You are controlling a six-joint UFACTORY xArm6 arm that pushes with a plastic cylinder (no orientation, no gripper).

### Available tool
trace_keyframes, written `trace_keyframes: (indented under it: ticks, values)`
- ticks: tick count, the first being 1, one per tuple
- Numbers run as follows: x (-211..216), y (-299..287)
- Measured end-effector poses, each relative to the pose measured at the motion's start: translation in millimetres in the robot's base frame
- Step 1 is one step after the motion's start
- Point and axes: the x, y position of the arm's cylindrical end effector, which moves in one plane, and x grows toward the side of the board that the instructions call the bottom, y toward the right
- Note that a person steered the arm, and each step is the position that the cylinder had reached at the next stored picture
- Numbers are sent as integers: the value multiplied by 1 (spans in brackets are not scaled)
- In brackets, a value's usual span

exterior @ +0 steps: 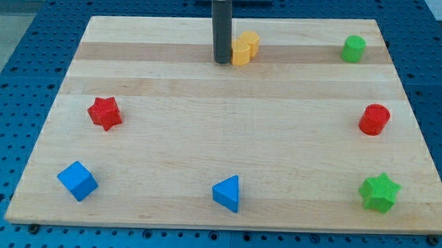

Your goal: Place your hand at the top right corner of the board

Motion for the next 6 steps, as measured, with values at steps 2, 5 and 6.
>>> trace_keyframes:
  ticks: [2, 5, 6]
  values:
    - [-31, 0]
    - [-92, 53]
    - [-105, 110]
